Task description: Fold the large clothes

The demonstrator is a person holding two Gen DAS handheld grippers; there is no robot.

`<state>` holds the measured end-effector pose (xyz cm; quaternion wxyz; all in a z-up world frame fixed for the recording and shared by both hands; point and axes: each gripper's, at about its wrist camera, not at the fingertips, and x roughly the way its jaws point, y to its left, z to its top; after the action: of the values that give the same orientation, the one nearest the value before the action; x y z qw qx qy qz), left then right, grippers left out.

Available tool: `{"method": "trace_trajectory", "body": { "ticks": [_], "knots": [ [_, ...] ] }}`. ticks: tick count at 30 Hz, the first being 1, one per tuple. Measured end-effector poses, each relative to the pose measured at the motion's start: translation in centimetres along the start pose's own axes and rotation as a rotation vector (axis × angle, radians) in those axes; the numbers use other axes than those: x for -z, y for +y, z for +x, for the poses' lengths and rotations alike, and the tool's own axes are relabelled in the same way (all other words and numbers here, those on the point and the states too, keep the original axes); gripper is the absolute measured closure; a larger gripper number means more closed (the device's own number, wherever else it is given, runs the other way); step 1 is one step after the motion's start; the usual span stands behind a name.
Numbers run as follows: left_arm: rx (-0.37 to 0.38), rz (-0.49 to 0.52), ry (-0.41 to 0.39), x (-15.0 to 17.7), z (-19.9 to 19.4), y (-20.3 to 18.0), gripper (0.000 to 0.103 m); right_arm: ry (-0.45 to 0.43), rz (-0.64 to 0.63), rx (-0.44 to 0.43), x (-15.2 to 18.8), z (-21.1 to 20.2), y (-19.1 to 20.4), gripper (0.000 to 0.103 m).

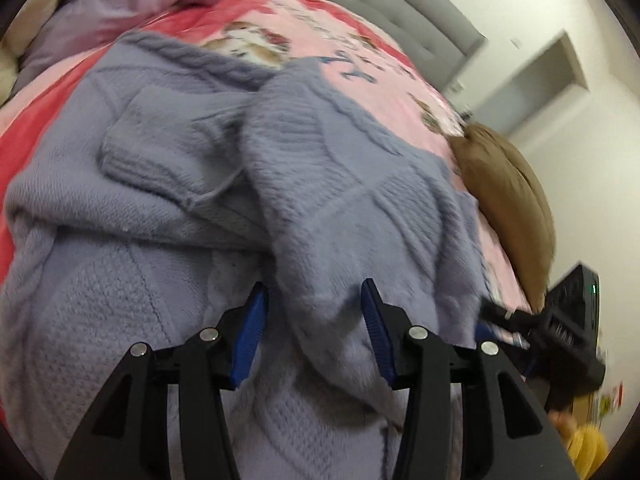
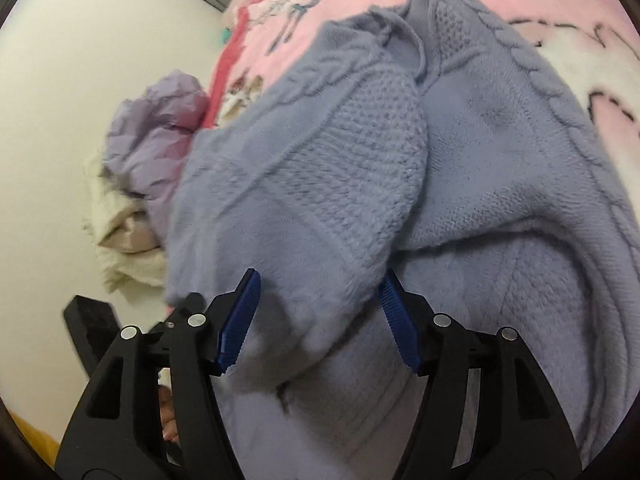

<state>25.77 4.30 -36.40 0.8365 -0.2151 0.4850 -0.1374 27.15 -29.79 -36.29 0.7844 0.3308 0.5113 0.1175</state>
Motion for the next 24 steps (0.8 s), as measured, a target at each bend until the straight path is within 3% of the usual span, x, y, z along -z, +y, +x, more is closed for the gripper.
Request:
{"method": "trace_trajectory", "body": {
  "ticks": [1,2,3,4,5,9,16,21,24],
  "knots": [
    [-0.019,-0.008,-0.001,0.0,0.2,0.0,0.057,0.001,0.002,0.009,0.0,0.4,0.0,0.067],
    [-0.037,-0.007,-0.004,-0.2,0.4,-0.1,0.073,-0.001,0.017,0.012,-0.2,0.8,-0.1,0.079],
    [-0.059,0.001,0.001,-0.3,0.5,-0.2,0.088,0.000,0.040,0.012,-0.3,1.1,-0.4,0.084],
    [-0.099,0.013,0.012,-0.6,0.7,-0.4,0.089,-0.003,0.055,0.009,-0.4,1.1,-0.5,0.091],
    [-0.106,0.016,0.021,-0.7,0.7,-0.7,0.095,-0.008,0.063,0.009,-0.5,1.0,-0.6,0.091],
    [-0.127,0.012,0.047,-1.4,-0.1,-1.7,0.097,-0.005,-0.018,0.113,-1.2,-0.1,0.9,0.095],
    [-0.173,0.180,0.075,-1.5,-2.3,-3.2,0.097,0.012,-0.212,0.277,-1.6,-2.5,3.4,0.095],
    [-0.191,0.236,0.156,1.0,0.0,-1.3,0.097,0.076,-0.209,0.338,-0.8,-1.1,0.8,0.095],
    [-0.184,0.262,0.139,1.7,1.3,-1.0,0.095,0.086,-0.197,0.339,-0.2,0.4,-0.5,0.093]
  ]
}}
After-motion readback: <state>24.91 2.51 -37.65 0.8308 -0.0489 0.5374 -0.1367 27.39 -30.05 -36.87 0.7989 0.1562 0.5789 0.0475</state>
